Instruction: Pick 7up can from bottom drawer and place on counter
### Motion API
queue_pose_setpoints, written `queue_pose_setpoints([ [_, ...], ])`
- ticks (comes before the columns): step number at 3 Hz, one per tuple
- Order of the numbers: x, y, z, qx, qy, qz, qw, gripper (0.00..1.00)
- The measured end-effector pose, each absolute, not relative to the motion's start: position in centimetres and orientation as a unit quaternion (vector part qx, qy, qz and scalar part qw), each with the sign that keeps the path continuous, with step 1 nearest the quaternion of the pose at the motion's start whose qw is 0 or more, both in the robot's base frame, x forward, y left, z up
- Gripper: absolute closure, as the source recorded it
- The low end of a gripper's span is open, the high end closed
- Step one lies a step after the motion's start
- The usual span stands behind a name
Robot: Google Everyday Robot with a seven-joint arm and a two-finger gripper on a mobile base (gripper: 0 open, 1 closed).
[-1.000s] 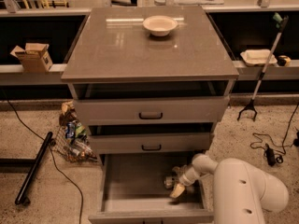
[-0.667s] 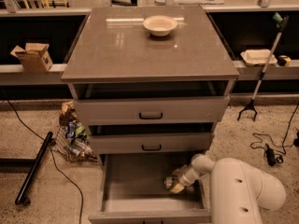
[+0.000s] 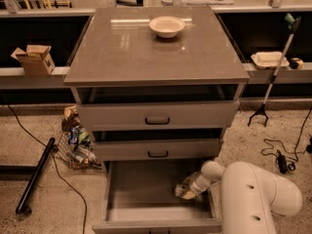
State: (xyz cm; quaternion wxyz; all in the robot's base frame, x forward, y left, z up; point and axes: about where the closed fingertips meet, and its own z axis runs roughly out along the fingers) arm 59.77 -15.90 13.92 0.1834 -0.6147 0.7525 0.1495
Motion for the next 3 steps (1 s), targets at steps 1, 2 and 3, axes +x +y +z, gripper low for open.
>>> queue_pose_setpoints([
  [1,59.7,-17.0,16.6,-0.616,0.745,0.152,0.206,1.00],
  [2,59.3,-19.3,22.0,-0.618,0.735,0.152,0.232,1.00],
  [3,59.3,-19.3,22.0,-0.618,0.735,0.152,0.232,1.00],
])
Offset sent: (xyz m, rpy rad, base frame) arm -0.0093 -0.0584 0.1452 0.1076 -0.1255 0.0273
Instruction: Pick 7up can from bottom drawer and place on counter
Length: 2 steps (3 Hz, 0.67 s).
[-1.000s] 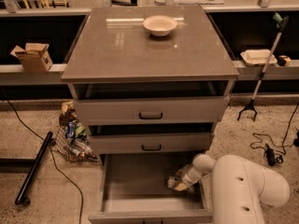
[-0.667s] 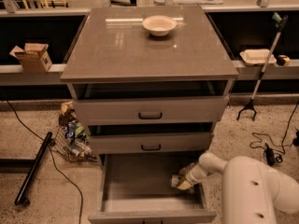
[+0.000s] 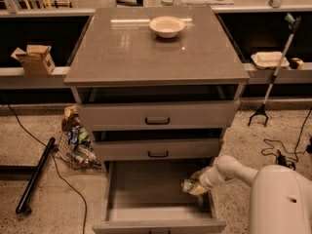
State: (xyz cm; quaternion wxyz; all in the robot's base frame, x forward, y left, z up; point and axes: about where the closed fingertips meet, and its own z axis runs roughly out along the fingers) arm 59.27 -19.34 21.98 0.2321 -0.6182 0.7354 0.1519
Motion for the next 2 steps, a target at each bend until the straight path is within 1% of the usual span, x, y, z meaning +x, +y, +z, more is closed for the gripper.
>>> queue_pose_setpoints([
  [1,59.1,-19.2,22.7,-0.622,0.734,0.159,0.222,1.00],
  [2,58.3,-20.2,26.1,-0.629,0.735,0.151,0.202,1.00],
])
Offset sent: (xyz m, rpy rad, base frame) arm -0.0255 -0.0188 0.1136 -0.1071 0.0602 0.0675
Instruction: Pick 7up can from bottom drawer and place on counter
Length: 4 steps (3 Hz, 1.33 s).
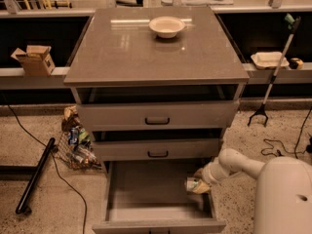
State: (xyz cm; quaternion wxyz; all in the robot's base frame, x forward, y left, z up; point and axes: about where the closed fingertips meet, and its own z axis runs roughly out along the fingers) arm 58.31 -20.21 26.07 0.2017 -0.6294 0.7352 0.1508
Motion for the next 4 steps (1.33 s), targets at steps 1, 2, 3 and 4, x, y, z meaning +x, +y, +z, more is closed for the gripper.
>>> queue_pose_setpoints([
  [1,56.6,-20.8,32.3,-0.642,0.730,0.131,0.195,1.00],
  [2,54.6,-21.0,38.7,-0.655,0.721,0.114,0.192,1.00],
  [3,53.8,-21.1,45.2,-0.675,0.706,0.098,0.191,1.00],
  [4,53.8,-21.1,45.2,-0.675,0.706,0.098,0.191,1.00],
])
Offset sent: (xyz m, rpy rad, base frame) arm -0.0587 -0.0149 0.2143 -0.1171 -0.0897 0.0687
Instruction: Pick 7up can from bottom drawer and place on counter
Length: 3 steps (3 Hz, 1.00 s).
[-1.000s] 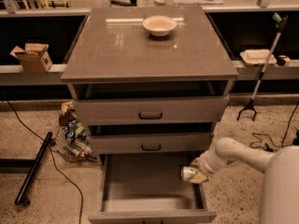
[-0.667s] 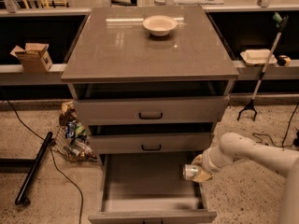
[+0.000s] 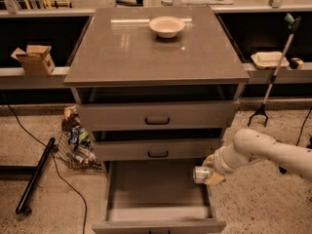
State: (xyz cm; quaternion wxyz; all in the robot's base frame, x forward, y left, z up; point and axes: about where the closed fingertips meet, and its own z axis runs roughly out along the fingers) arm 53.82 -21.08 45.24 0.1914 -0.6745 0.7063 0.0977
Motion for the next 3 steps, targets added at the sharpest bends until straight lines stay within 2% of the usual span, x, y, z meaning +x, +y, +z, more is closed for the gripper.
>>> queue_pose_setpoints([
  [1,53.1,-21.6,48.0,-0.680,0.702,0.105,0.183,1.00],
  [3,49.2,-22.9,59.8,-0.693,0.696,0.075,0.171,1.00],
])
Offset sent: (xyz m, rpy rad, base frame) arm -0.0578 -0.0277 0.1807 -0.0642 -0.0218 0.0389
